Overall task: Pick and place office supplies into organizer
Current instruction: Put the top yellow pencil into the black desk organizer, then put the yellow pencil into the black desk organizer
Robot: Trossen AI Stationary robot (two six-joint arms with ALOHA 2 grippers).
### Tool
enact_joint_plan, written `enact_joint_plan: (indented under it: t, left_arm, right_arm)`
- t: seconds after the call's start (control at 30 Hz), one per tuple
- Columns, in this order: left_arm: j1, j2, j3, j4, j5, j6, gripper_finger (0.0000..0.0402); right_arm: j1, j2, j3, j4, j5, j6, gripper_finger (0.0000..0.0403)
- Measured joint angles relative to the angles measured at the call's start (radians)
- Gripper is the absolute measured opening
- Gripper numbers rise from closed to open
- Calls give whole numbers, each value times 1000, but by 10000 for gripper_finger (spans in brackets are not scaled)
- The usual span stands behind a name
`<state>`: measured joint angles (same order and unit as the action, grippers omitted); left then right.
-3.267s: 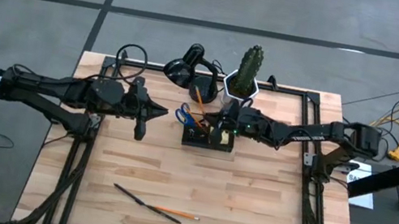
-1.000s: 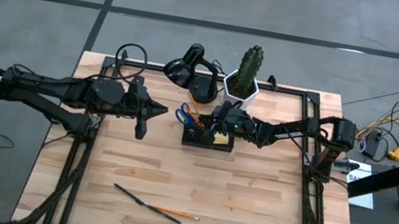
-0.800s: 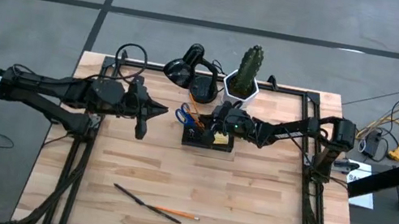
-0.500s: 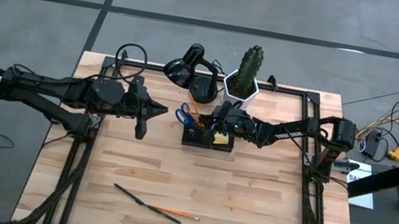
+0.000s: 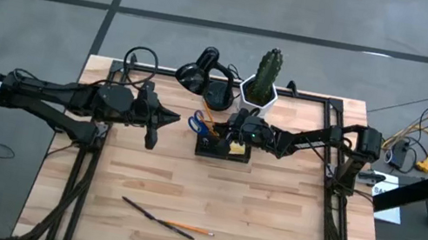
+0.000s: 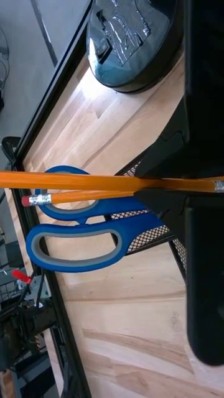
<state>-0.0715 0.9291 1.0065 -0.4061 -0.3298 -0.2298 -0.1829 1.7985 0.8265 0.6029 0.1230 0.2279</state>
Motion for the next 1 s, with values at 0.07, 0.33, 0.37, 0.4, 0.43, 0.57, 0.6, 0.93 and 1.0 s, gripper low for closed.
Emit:
enact_joint_plan:
  t: [0.07,0.33,0.37,0.4,0.43,0.57,0.6,0.93,1.0]
  left_arm:
    - [0,0,0,0,0,0,8]
    - [0,0,0,0,0,0,8]
    - [0,0,0,0,0,0,8]
    - [0,0,0,0,0,0,8]
    - [0,0,0,0,0,0,8]
    - [0,0,0,0,0,0,8]
    - [0,0,0,0,0,0,8]
    - [0,0,0,0,0,-1,8]
    - [0,0,0,0,0,-1,8]
  right_arm:
    - [0,0,0,0,0,0,24]
    - [0,0,0,0,0,-2,58]
    - [0,0,0,0,0,-2,64]
    - [0,0,0,0,0,-2,69]
    - [0,0,0,0,0,-3,74]
    - [0,0,0,0,0,0,88]
    - [0,0,0,0,1,0,91]
    - [2,-60,0,11,0,33,96]
    - [5,-88,1,6,1,9,94]
